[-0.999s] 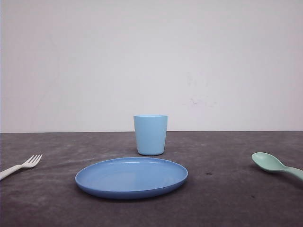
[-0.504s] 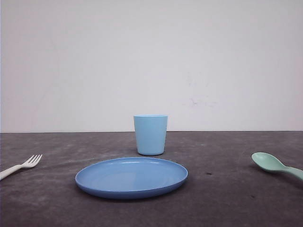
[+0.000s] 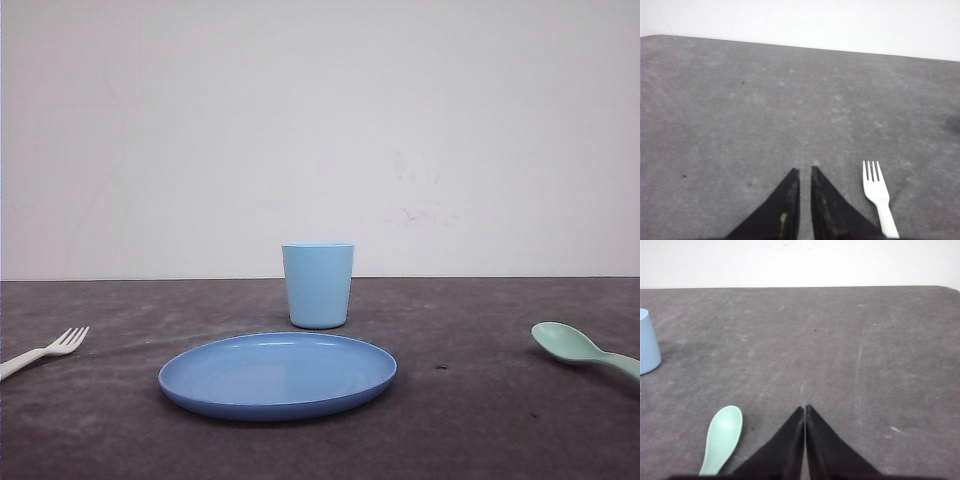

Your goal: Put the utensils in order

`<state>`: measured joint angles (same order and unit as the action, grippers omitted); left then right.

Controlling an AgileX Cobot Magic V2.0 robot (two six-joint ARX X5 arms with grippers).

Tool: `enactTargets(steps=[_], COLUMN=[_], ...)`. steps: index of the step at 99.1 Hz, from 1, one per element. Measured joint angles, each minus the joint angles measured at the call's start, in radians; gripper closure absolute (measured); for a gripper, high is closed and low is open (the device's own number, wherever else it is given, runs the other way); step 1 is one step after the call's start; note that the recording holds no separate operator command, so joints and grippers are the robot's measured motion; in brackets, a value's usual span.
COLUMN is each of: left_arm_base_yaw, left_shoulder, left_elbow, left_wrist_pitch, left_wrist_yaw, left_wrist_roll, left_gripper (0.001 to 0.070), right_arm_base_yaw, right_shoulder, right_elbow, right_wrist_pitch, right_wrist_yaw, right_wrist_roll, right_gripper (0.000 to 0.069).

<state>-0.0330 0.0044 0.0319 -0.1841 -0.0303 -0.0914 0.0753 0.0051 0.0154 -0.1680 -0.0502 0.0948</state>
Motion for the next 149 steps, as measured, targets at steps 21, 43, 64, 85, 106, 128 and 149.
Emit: enactTargets(steps=[21, 43, 64, 85, 106, 128, 149], left_arm_base_yaw=[0.0, 0.0, 0.0, 0.0, 0.0, 0.0, 0.0], left_shoulder=[0.0, 0.001, 0.017, 0.156, 0.393, 0.639, 0.791], left_elbow=[0.0, 0.033, 0.219, 0.452, 0.682, 0.769, 0.769], left_wrist_pitch=[0.031, 0.109, 0.118, -0.068, -0.293, -0.455, -0.511], left_wrist_yaw=[0.008, 0.084, 0.107, 0.155, 0.212, 0.213, 0.204], left_wrist_roll=[-0.021, -0.056, -0.108, -0.142, -0.09, 0.002, 0.04], left_gripper=[0.0695, 0.0695, 0.0695, 0.0695, 0.0695, 0.0695, 0.0695], right_arm_base_yaw=[0.0, 0.0, 0.0, 0.0, 0.0, 0.0, 0.0], right_shoulder=[0.0, 0.002, 0.048, 0.204, 0.423, 0.645, 0.821], right_elbow=[0.003, 0.151, 0.398, 0.639, 0.786, 0.799, 0.799], right_wrist_pitch=[0.014, 0.003, -0.103, -0.295, -0.466, -0.538, -0.563], right_wrist_yaw=[-0.031, -0.056, -0.055, -0.055, -0.055, -0.055, -0.053], right_wrist_roll=[0.047, 0.158, 0.191, 0.15, 0.098, 0.054, 0.033], right_gripper=[0.0686, 0.0686, 0.0686, 0.0686, 0.0686, 0.0686, 0.0686])
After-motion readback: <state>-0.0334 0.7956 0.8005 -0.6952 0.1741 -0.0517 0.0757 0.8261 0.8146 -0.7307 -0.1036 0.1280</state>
